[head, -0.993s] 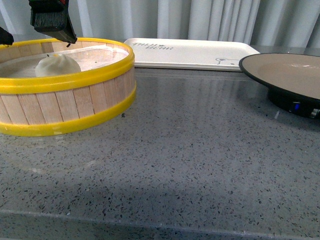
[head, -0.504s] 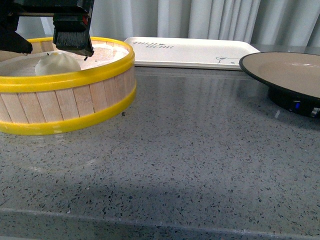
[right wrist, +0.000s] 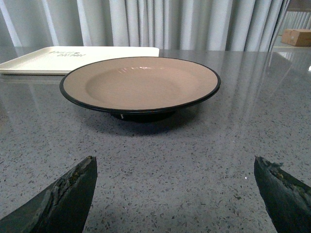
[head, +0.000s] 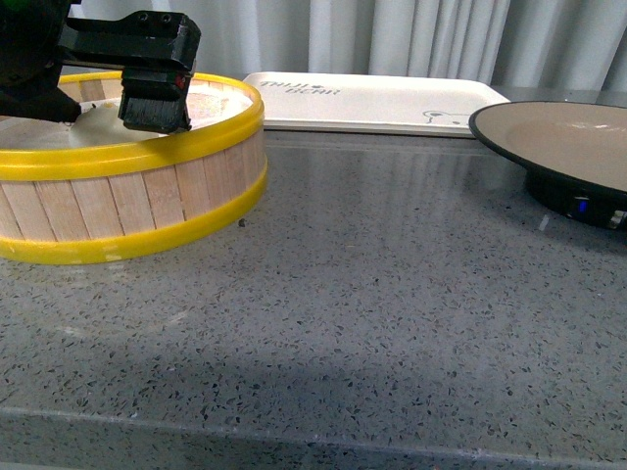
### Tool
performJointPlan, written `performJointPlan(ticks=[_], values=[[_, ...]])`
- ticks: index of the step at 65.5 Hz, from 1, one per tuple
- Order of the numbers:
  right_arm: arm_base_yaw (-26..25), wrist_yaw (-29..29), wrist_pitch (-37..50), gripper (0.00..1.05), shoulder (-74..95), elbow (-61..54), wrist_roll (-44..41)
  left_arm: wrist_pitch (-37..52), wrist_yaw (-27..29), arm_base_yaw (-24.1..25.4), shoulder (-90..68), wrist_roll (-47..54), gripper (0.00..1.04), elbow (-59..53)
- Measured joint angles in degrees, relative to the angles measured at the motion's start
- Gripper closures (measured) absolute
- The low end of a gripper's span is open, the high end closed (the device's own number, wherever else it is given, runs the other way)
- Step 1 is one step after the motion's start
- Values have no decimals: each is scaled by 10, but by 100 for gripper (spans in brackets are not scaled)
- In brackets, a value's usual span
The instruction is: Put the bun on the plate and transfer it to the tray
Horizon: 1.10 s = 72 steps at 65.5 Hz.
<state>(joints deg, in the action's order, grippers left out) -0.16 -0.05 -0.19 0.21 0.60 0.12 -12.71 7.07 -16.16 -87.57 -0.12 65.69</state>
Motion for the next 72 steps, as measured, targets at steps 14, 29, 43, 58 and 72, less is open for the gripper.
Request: performJointPlan(ticks=[14, 29, 43, 58, 72], values=[[0, 0, 0, 8, 0, 0, 0, 1, -2, -3, -2, 0, 73, 4], [0, 0, 0, 8, 0, 0, 0, -12, -28, -8, -1, -6, 101, 19], [0, 0, 0, 8, 0, 0, 0, -45, -43, -43, 14, -19, 101, 70], [0, 0, 0, 8, 0, 0, 0, -83, -6, -116, -16, 1, 101, 211], [0, 0, 0, 8, 0, 0, 0, -120, 25, -199, -124, 27, 101, 370]])
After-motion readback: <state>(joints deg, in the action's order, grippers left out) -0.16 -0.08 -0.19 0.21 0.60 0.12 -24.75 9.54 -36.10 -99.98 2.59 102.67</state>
